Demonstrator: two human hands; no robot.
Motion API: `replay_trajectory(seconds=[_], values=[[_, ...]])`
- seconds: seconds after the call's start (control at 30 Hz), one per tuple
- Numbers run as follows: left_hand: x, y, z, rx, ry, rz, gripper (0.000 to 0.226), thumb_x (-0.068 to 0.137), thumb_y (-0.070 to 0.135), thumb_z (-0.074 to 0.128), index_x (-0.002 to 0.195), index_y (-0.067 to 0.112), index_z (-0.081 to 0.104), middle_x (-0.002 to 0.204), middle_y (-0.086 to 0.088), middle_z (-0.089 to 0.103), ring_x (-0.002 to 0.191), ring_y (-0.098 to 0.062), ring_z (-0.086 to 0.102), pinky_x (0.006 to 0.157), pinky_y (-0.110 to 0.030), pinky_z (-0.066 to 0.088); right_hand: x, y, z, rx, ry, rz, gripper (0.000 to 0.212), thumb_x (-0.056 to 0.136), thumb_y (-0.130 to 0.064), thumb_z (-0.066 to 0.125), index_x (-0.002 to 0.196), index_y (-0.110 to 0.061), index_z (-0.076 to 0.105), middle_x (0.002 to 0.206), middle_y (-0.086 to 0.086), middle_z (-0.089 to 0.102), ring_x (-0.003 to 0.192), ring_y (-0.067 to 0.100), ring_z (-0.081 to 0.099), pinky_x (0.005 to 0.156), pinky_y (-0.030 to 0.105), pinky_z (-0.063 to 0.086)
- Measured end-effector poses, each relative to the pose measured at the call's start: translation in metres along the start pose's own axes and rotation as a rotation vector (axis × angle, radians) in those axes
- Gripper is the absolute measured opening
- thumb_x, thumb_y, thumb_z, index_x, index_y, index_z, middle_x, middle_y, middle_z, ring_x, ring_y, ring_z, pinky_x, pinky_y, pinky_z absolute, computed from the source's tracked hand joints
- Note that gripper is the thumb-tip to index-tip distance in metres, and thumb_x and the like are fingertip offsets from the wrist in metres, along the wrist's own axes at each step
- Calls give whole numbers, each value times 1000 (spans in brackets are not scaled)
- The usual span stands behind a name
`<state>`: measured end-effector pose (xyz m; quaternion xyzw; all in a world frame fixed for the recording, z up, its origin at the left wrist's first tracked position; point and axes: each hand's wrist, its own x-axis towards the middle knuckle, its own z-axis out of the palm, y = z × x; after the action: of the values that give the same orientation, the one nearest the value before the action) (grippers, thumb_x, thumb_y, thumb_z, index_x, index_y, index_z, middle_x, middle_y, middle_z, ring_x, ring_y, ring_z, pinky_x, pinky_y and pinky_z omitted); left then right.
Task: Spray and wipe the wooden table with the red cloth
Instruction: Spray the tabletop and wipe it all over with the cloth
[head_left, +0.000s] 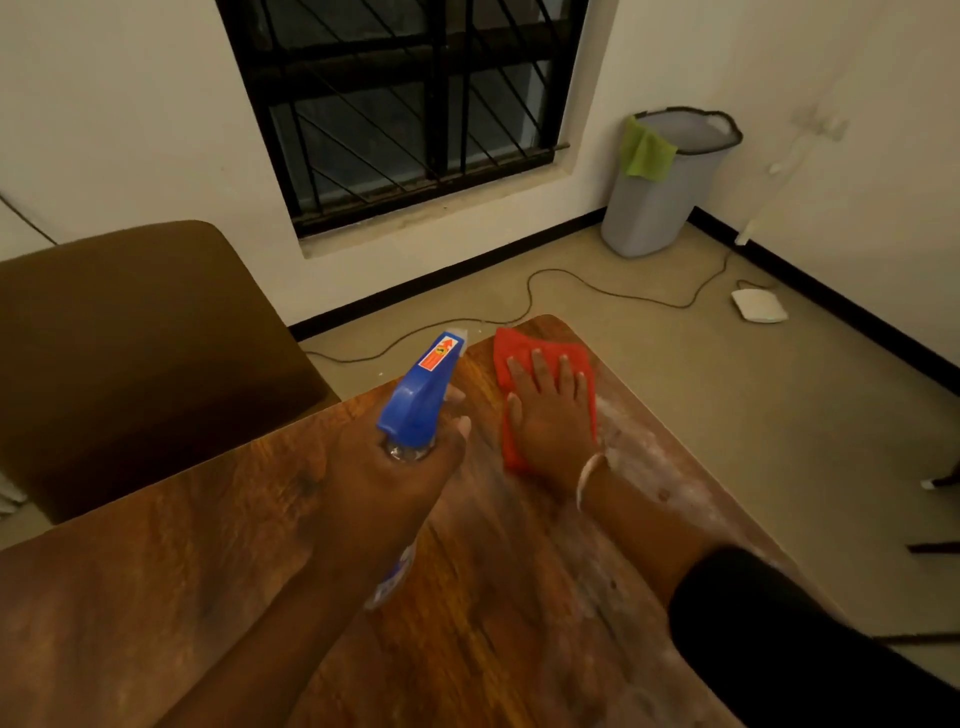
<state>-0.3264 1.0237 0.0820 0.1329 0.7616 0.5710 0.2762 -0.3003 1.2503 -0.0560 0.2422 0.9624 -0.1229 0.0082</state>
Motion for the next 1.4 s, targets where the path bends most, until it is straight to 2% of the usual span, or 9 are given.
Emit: replay_trajectory(seconds=[0.17,0.3,0.5,0.7,0.8,0.9,1.13,1.27,1.4], values=[[5,-2,3,88,90,55,14,93,30,58,95,17,55,63,7,56,53,-7,59,49,-13,43,-80,11,15,-9,-37,-100,59,112,-54,14,169,-39,13,178,-1,11,165,34,2,133,57,5],[6,-2,1,41,73,79,15,89,32,60,80,22,53,46,7,59,43,2,61,49,-13,47,5,10,-21,-30,-51,36,61,114,-49,21,171,-32,11,179,6,5,164,41,0,132,60,2],[-21,0,14,120,93,204,49,52,73,51,85,36,52,64,9,66,58,-2,65,47,-8,45,75,20,-42,-27,-116,54,61,114,-47,25,171,-28,12,179,7,5,163,45,2,132,60,2],[-24,4,4,111,147,303,23,75,42,72,79,32,52,55,24,63,53,15,60,47,-1,44,-64,32,-10,-37,17,12,60,112,-43,30,169,-29,24,177,8,18,163,41,8,132,59,7],[-18,5,-5,72,140,297,22,84,33,70,75,29,51,52,25,63,48,9,60,51,-14,49,-125,47,-5,-37,-31,0,64,109,-51,18,169,-33,21,178,5,16,164,39,5,132,59,4],[-20,9,-11,27,107,294,39,65,64,68,79,31,52,58,24,66,53,7,64,48,-5,48,-106,53,-13,-48,-26,46,63,109,-51,17,170,-32,20,178,6,15,164,39,4,132,57,2],[-35,1,6,114,17,288,23,70,49,63,80,31,51,52,17,61,46,3,59,45,-4,46,17,64,-36,-4,-80,142,62,112,-53,23,170,-33,16,179,5,10,162,45,7,131,61,8],[-40,11,12,152,-49,303,55,68,57,61,114,27,57,87,-5,68,80,-29,68,72,-36,60,-50,66,-24,-7,-23,100,63,110,-55,16,170,-35,13,179,4,9,164,40,2,132,60,2],[-38,11,16,256,-66,393,26,80,37,69,103,31,57,81,8,62,71,-1,66,57,-3,49,-145,81,-17,-10,-37,69,61,110,-57,14,169,-40,9,179,-2,6,165,34,-4,132,55,-3]])
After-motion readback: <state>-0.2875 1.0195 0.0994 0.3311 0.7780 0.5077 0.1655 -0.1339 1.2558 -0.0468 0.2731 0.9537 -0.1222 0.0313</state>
